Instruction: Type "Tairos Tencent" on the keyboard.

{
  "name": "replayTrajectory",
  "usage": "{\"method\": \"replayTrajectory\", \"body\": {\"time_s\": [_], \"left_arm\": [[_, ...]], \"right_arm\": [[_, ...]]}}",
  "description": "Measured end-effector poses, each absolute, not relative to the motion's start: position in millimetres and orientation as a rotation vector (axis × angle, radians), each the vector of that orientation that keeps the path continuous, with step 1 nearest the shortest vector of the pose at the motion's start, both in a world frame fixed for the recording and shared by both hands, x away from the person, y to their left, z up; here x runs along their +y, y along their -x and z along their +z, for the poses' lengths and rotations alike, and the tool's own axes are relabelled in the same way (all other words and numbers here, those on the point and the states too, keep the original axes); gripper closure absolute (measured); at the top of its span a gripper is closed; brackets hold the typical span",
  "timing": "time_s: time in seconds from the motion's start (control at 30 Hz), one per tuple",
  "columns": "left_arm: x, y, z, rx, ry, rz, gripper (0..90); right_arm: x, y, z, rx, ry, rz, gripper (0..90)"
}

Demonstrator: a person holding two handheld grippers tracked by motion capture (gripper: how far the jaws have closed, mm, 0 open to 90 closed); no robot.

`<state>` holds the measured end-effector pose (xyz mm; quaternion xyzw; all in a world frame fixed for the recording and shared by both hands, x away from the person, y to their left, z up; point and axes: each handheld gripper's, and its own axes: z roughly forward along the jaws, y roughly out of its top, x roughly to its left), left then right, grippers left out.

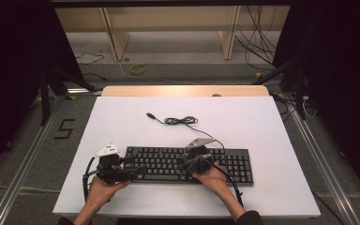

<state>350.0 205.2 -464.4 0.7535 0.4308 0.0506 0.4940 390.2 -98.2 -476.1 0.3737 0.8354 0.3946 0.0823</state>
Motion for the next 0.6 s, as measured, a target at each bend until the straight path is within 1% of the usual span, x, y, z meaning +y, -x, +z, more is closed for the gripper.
{"method": "replayTrajectory", "body": {"time_s": [0.3, 0.6], "left_arm": [[205.0, -350.7, -464.8, 1.048, -1.829, 0.129, 27.6], [205.7, -352.2, -465.6, 1.049, -1.835, 0.14, 27.9]], "right_arm": [[-103.3, -388.4, -470.4, 2.466, -1.12, 1.227, 89.1], [-107.3, -385.4, -466.2, 2.461, -1.111, 1.256, 85.8]]}}
